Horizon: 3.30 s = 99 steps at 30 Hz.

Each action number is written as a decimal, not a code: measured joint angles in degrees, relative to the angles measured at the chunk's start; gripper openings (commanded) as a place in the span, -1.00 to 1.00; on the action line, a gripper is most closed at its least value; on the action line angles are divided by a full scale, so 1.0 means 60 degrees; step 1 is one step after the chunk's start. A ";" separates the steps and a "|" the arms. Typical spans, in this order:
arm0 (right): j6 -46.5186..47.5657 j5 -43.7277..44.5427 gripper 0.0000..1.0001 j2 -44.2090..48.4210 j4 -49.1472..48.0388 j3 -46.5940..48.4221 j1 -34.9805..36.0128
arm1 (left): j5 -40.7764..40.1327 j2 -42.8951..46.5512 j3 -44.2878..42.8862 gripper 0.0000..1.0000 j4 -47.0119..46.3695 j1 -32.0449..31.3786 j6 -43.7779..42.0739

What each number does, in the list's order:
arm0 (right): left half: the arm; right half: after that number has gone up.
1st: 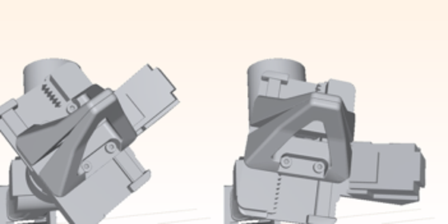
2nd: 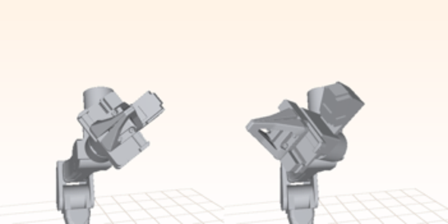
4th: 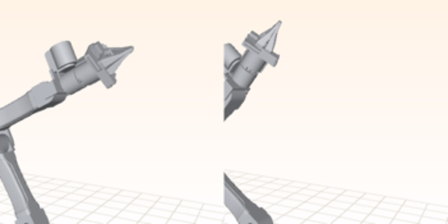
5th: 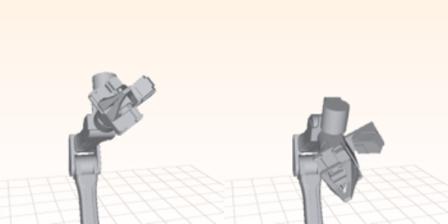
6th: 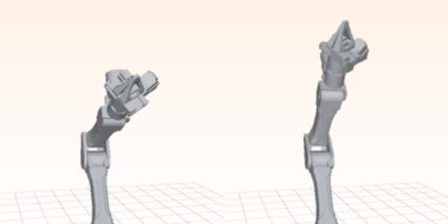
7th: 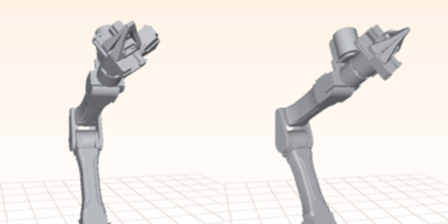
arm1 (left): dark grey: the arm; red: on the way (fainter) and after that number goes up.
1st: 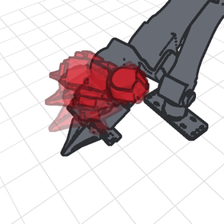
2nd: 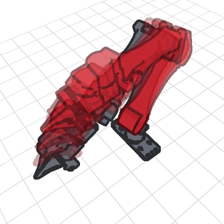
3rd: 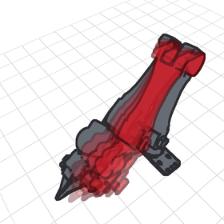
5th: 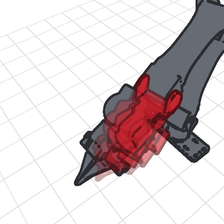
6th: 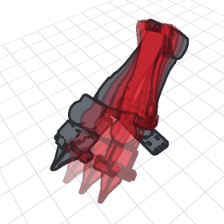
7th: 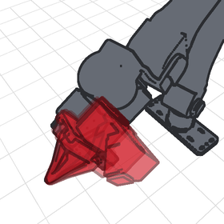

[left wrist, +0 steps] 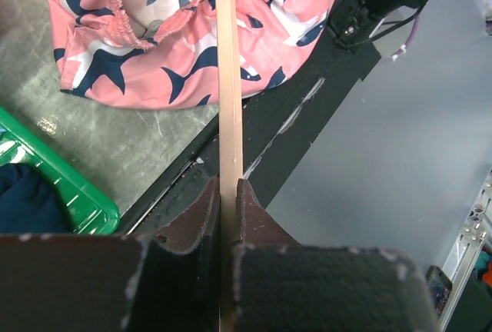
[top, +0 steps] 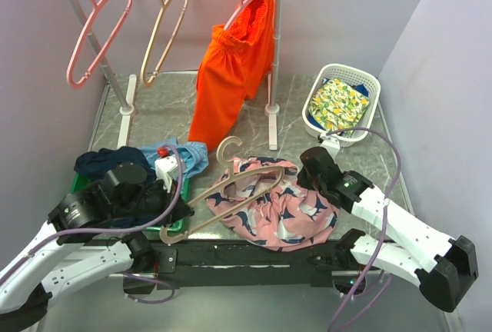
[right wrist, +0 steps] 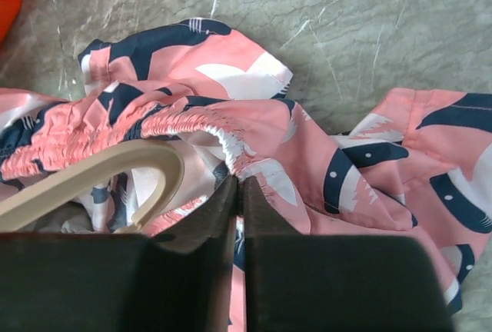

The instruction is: Place the shorts on the hanger

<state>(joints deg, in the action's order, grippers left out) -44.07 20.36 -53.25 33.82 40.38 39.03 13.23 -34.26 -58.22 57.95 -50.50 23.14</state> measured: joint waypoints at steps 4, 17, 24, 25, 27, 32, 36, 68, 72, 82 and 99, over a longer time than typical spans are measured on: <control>0.0011 0.0040 -1.00 0.0087 0.0018 0.0015 0.0044 | 0.0000 -0.0324 -0.0084 -0.98 -0.0007 0.0000 -0.0138; 0.0754 0.0550 -1.00 -0.1118 0.0750 0.3581 0.0998 | 0.0251 -0.1599 -0.0882 -0.98 -0.0849 -0.0171 -0.0652; 0.0998 0.0616 -1.00 -0.1545 0.0710 0.4594 0.1993 | -0.0251 -0.1734 -0.0044 -0.98 -0.2747 -0.0780 -0.0153; 0.0991 0.0619 -1.00 -0.1541 0.0780 0.4594 0.2149 | -0.0495 -0.1851 0.0175 -0.98 -0.3071 -0.1035 -0.0069; 0.0954 0.0590 -0.99 -0.1464 0.0794 0.4535 0.2335 | -0.1122 -0.2200 0.0608 -0.98 -0.3807 -0.1610 0.0131; 0.0747 0.0823 -0.83 -0.0692 0.0918 0.3563 0.2320 | -0.3410 -0.3501 0.1166 -0.98 -0.5133 -0.3574 0.0437; 0.0565 0.0933 -0.47 -0.0280 0.1071 0.2983 0.2302 | -0.4834 -0.4215 0.1231 -0.98 -0.5657 -0.4462 0.0597; -0.1639 -0.4047 0.31 -0.1093 0.1909 0.2947 -0.4393 | -0.6728 -0.4524 0.3789 -0.98 -1.0131 -0.4998 -0.1479; -0.1723 -0.4371 0.29 -0.1100 0.1818 0.2929 -0.4543 | -0.7114 -0.4812 0.3767 -0.98 -1.0276 -0.5300 -0.1905; -0.1960 -0.4874 -0.60 -0.0721 0.1428 0.1344 -0.4550 | -0.7675 -0.5202 0.3446 -0.98 -1.0582 -0.5923 -0.3034; -0.1781 -0.4976 -1.00 0.0022 0.0976 0.0696 -0.4557 | -0.7996 -0.5253 0.1468 0.24 -0.7967 -0.5286 0.0568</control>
<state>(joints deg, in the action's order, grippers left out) -54.76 -9.50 -53.12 39.68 44.56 11.68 -34.74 -65.78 -49.41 10.15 -82.21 26.55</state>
